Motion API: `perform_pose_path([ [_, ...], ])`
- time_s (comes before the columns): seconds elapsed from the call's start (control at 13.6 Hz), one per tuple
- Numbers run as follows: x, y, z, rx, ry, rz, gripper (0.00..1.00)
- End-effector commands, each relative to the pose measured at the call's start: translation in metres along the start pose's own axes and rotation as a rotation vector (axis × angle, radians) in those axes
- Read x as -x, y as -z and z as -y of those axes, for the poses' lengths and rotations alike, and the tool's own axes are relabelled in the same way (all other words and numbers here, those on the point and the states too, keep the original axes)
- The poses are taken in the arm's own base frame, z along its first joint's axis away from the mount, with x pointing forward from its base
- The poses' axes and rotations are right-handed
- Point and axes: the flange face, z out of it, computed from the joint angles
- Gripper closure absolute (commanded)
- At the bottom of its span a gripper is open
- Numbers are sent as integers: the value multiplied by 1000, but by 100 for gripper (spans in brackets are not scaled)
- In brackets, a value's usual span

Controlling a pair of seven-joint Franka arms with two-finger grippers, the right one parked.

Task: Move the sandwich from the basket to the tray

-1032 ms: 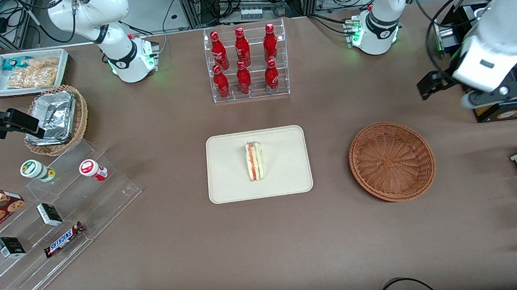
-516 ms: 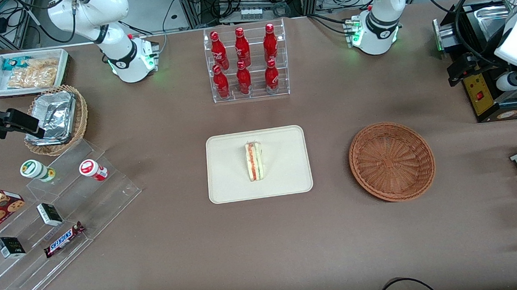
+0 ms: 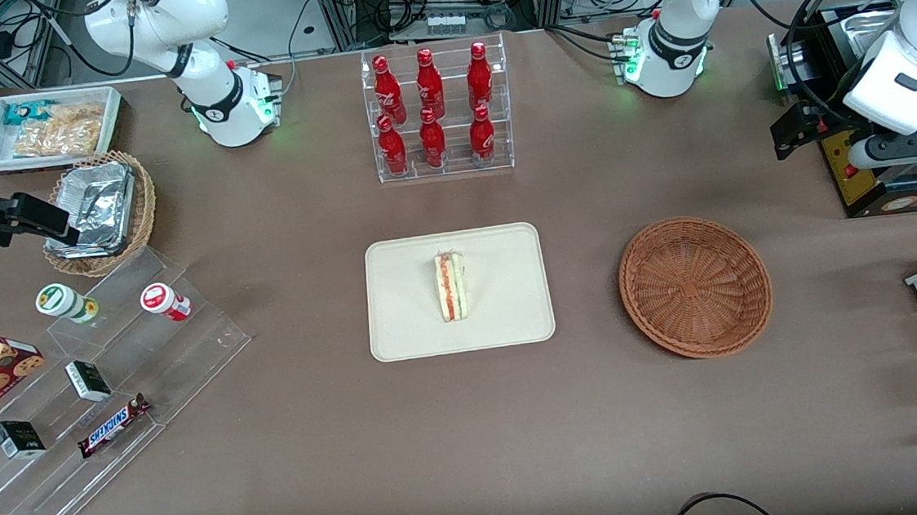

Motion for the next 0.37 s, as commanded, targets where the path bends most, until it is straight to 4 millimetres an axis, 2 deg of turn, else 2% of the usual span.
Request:
perform_pose_path([
  [0.0, 1, 7, 8, 1, -2, -7, 0],
  [0.07, 1, 9, 26, 5, 29, -7, 0],
  [0.15, 1, 10, 36, 12, 49, -9, 0],
  [0.29, 1, 11, 36, 8, 51, -11, 0],
])
